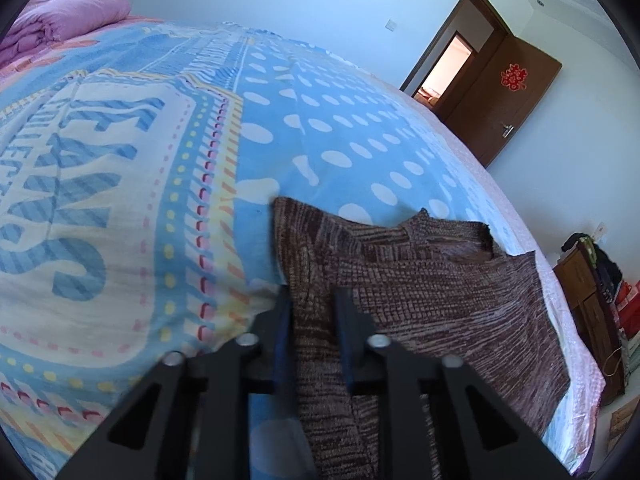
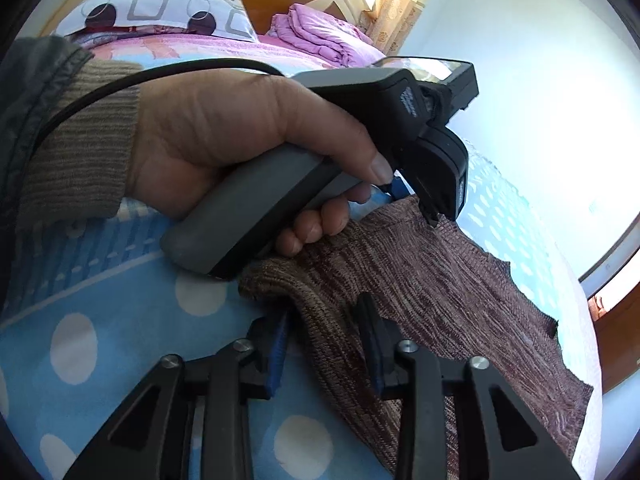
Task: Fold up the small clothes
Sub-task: 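Close the left tool on the side edge while the right tool grasps beside it, then lift the held edge with both tools and fold it over the other half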
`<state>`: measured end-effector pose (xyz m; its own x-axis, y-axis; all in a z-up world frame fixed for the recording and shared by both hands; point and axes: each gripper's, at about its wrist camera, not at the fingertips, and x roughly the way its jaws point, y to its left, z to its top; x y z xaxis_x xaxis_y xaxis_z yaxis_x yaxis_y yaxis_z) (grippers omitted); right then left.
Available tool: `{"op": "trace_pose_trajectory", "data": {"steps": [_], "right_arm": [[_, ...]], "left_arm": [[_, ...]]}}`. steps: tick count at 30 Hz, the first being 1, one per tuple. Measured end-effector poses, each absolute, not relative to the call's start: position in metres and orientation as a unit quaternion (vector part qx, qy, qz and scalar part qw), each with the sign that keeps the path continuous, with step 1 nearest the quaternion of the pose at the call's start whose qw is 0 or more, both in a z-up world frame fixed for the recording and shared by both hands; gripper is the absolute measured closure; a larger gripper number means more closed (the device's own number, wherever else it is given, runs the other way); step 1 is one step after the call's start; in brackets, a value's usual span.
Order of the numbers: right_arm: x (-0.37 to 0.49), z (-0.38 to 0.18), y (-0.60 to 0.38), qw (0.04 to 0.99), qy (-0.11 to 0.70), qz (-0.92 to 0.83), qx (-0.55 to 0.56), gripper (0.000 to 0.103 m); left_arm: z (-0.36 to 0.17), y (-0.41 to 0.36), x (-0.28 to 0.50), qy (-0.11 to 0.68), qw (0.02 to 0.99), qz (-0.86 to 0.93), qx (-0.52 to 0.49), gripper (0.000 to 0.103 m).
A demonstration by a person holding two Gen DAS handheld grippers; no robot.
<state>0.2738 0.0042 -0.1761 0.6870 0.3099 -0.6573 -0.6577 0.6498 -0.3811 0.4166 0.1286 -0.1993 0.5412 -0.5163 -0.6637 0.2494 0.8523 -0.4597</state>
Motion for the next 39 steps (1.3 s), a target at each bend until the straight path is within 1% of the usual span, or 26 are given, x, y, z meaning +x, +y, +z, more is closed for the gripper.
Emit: {"op": "trace_pose_trajectory", "data": {"steps": [6, 11, 16, 18, 21, 24, 30, 35, 39], "right_arm": [[0.270, -0.176, 0.001, 0.869, 0.274, 0.281, -0.302, 0.093], [0.266, -0.175, -0.004, 0.869, 0.275, 0.286, -0.297, 0.093], [0.268, -0.158, -0.037, 0.878, 0.291, 0.316, -0.212, 0.093], [0.263, -0.151, -0.048, 0.881, 0.287, 0.322, -0.192, 0.094], [0.257, -0.145, -0.065, 0.887, 0.280, 0.324, -0.170, 0.095], [0.252, -0.139, -0.089, 0.895, 0.276, 0.324, -0.136, 0.098], [0.252, -0.137, -0.126, 0.899, 0.278, 0.323, -0.096, 0.099], [0.253, -0.127, -0.165, 0.905, 0.277, 0.320, -0.039, 0.099], [0.254, -0.119, -0.196, 0.917, 0.265, 0.297, -0.006, 0.099]], "left_arm": [[-0.203, 0.137, 0.419, 0.429, 0.851, -0.232, -0.196, 0.090], [-0.199, 0.133, 0.419, 0.435, 0.851, -0.223, -0.191, 0.091], [-0.190, 0.139, 0.406, 0.434, 0.848, -0.210, -0.221, 0.093], [-0.189, 0.141, 0.403, 0.445, 0.840, -0.202, -0.238, 0.093], [-0.185, 0.138, 0.397, 0.441, 0.838, -0.202, -0.250, 0.093], [-0.177, 0.130, 0.393, 0.438, 0.837, -0.206, -0.255, 0.093], [-0.155, 0.110, 0.388, 0.422, 0.840, -0.207, -0.271, 0.094], [-0.129, 0.088, 0.385, 0.404, 0.844, -0.221, -0.276, 0.094], [-0.113, 0.067, 0.387, 0.397, 0.848, -0.233, -0.261, 0.094]]}}
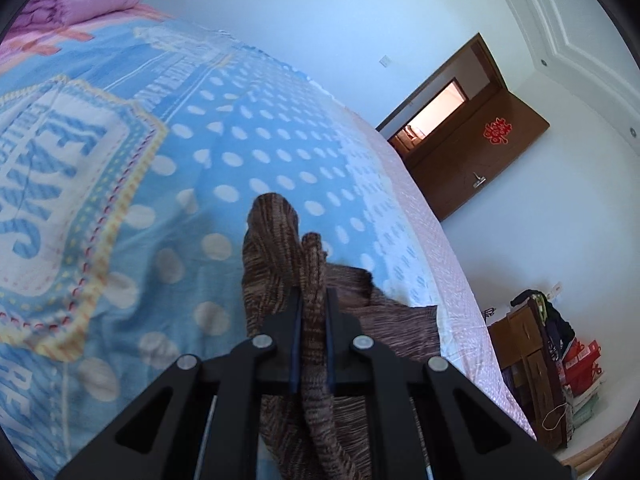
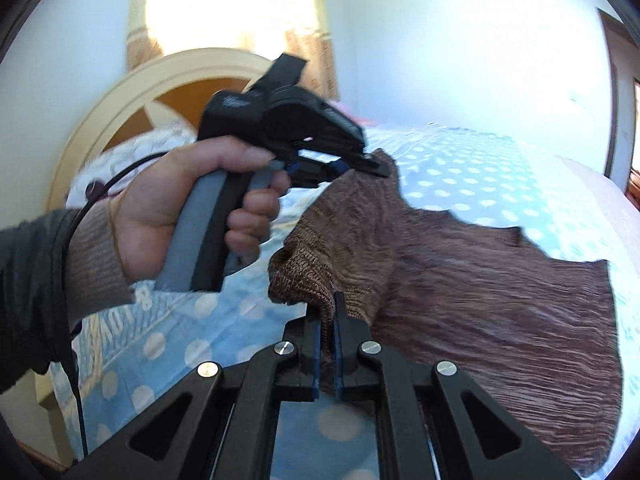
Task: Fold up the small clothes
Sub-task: 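Lift the held edge with both tools and fold it over the other half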
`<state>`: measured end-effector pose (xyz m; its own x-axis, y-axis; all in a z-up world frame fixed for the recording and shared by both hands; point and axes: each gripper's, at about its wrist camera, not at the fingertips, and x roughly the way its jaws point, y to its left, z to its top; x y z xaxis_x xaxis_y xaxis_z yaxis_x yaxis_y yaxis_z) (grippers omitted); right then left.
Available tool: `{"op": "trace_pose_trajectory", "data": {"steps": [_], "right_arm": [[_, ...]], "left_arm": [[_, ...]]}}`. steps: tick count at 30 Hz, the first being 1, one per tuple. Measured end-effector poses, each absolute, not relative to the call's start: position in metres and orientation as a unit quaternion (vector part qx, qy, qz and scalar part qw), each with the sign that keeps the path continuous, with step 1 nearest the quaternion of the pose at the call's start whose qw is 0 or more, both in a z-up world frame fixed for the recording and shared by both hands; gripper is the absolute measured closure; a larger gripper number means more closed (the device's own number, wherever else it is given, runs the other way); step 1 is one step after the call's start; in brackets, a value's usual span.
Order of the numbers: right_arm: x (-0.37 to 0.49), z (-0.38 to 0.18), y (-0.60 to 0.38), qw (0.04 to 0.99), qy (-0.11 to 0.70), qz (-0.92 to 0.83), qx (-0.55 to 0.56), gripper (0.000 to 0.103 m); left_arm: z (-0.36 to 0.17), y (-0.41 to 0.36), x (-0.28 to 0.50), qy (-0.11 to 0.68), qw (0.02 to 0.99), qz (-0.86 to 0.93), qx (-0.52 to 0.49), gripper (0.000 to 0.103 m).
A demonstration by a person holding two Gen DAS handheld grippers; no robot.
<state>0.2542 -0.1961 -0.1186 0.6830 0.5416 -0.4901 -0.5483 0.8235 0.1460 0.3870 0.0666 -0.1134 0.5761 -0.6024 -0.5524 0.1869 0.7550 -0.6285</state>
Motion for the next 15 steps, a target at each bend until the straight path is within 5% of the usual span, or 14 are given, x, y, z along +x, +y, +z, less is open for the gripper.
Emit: {"op": "trace_pose_trajectory", "data": {"steps": [15], "right_arm": [[0.255, -0.110, -0.280, 0.925, 0.261, 0.260, 0.092, 0.099]], "left_arm": [[-0.086, -0.008, 0.390, 0.382, 0.841, -0.293, -0.247, 0.094]]}}
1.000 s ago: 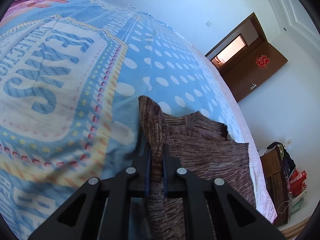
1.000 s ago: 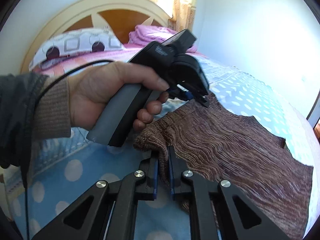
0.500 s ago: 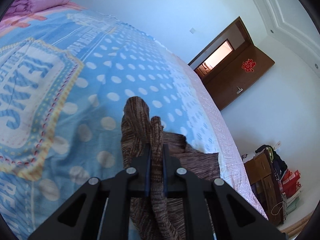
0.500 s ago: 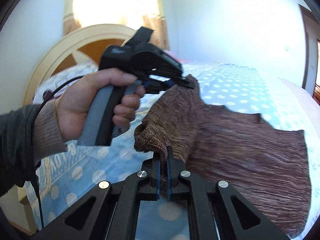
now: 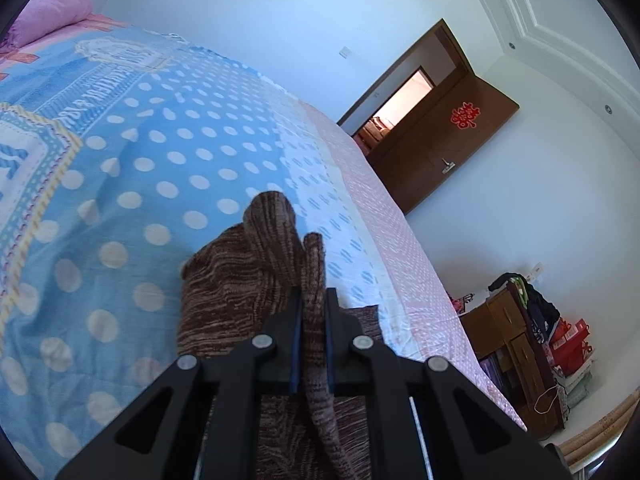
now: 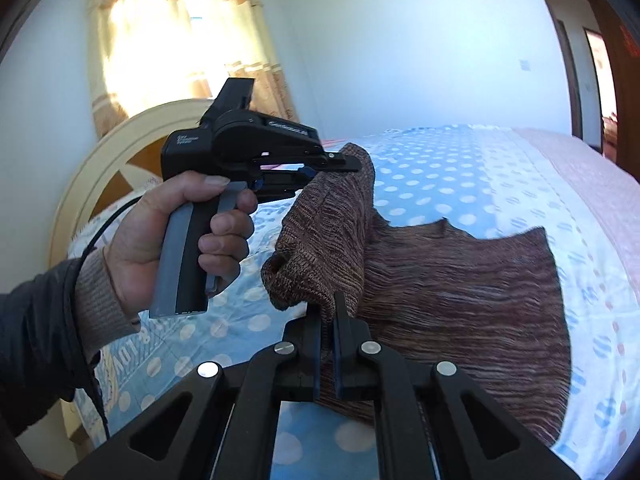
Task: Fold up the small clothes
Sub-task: 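Lift the held edge with both tools and fold it over the other half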
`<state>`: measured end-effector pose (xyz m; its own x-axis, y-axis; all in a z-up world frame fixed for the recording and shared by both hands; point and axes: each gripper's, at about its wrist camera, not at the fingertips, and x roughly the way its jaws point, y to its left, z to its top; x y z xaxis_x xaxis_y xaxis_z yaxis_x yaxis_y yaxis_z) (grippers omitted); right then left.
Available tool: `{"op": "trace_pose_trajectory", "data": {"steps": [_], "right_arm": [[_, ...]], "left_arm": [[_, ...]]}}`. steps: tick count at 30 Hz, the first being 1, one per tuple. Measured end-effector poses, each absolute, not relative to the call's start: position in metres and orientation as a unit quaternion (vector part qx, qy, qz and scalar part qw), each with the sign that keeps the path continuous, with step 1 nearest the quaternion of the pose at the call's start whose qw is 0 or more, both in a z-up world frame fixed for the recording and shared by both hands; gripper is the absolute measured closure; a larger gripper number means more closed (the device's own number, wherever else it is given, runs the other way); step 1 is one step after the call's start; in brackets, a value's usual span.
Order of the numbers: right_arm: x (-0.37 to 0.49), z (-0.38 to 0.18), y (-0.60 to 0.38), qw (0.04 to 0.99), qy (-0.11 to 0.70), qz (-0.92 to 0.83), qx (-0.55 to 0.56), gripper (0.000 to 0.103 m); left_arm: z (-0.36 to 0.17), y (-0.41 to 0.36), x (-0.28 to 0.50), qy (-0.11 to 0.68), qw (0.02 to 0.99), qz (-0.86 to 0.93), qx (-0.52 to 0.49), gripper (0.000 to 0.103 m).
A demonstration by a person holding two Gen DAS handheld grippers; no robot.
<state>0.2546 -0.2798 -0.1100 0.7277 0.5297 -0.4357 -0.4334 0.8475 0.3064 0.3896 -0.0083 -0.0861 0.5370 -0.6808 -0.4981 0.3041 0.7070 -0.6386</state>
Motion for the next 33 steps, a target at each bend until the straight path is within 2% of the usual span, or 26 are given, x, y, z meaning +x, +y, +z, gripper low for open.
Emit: {"op": "trace_pose_trajectory", "data": {"steps": [8, 19, 33], "right_arm": [[0.249, -0.110, -0.322, 0.934, 0.258, 0.232, 0.082, 0.099], [0.239, -0.128, -0.370, 0.926, 0.294, 0.204, 0.123, 0.099], [0.240, -0.173, -0.414, 0.897, 0.342, 0.170, 0.220, 0.099]], "left_arm": [[-0.084, -0.049, 0.389, 0.387, 0.835, -0.318, -0.228, 0.094], [-0.090, -0.102, 0.384, 0.405, 0.825, -0.341, -0.197, 0.094], [-0.115, -0.174, 0.365, 0.418, 0.840, -0.339, -0.073, 0.093]]}}
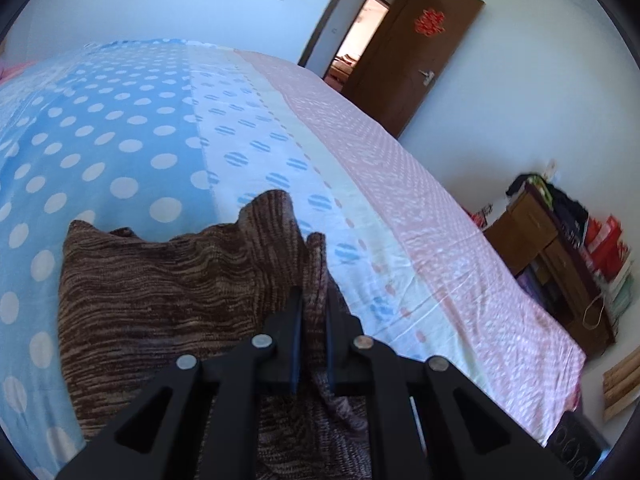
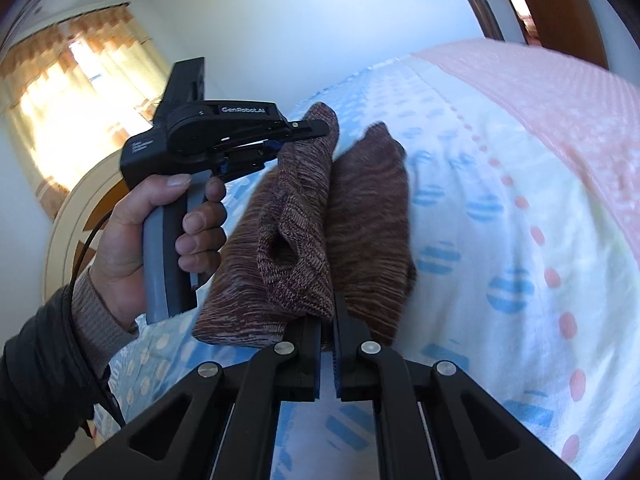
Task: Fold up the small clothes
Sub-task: 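Lift the held edge with both tools and fold it over the other half, then open the left tool, then the right tool, releasing the folded sweater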
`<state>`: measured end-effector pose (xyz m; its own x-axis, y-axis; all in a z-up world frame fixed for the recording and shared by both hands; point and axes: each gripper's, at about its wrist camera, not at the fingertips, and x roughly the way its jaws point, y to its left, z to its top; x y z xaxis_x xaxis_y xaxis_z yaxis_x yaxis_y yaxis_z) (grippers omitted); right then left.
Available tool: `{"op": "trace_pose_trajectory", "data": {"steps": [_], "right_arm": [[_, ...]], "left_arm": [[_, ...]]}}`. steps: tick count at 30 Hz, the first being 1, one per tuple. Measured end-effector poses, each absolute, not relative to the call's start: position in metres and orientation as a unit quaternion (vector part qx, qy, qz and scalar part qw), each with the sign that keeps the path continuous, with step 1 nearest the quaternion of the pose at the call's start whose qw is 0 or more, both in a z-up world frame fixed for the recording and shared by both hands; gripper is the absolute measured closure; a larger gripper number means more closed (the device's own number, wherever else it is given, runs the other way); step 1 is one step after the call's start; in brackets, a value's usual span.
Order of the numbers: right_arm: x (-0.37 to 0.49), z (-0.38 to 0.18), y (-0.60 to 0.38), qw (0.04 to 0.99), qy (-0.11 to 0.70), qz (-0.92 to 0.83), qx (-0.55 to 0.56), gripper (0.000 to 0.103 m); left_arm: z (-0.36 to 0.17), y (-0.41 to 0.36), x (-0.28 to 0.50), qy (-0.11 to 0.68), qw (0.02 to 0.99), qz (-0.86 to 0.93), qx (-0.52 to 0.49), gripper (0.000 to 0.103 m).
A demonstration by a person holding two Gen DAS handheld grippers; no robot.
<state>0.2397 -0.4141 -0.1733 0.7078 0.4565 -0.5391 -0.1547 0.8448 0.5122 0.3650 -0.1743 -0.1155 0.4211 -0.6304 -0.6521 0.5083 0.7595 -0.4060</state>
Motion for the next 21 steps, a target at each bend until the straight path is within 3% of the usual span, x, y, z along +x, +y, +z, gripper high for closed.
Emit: {"op": "trace_pose_trajectory", "data": {"steps": [5, 10, 12, 14, 19, 21], "right_arm": [[0.236, -0.181, -0.419, 0.896, 0.340, 0.152, 0.241, 0.099], [0.233, -0.183, -0.420, 0.898, 0.337, 0.146, 0.245, 0.099], [0.230, -0.184, -0.423, 0.898, 0.331, 0.140, 0.254, 0.099], [0.225, -0.185, -0.425, 0.899, 0.327, 0.136, 0.259, 0.099], [0.211, -0.177, -0.427, 0.909, 0.306, 0.126, 0.252, 0.098], [0.207, -0.166, -0.429, 0.921, 0.288, 0.102, 0.240, 0.086]], "left_arm": [[-0.117, -0.193, 0.355, 0.406, 0.843, -0.352, -0.034, 0.092], [-0.103, -0.194, 0.334, 0.378, 0.854, -0.358, 0.011, 0.071], [-0.092, -0.182, 0.318, 0.344, 0.869, -0.355, 0.030, 0.040], [-0.090, -0.165, 0.304, 0.313, 0.887, -0.335, 0.050, 0.023], [-0.112, -0.117, 0.282, 0.294, 0.912, -0.269, 0.092, 0.021], [-0.125, -0.100, 0.281, 0.308, 0.914, -0.253, 0.080, 0.017]]}}
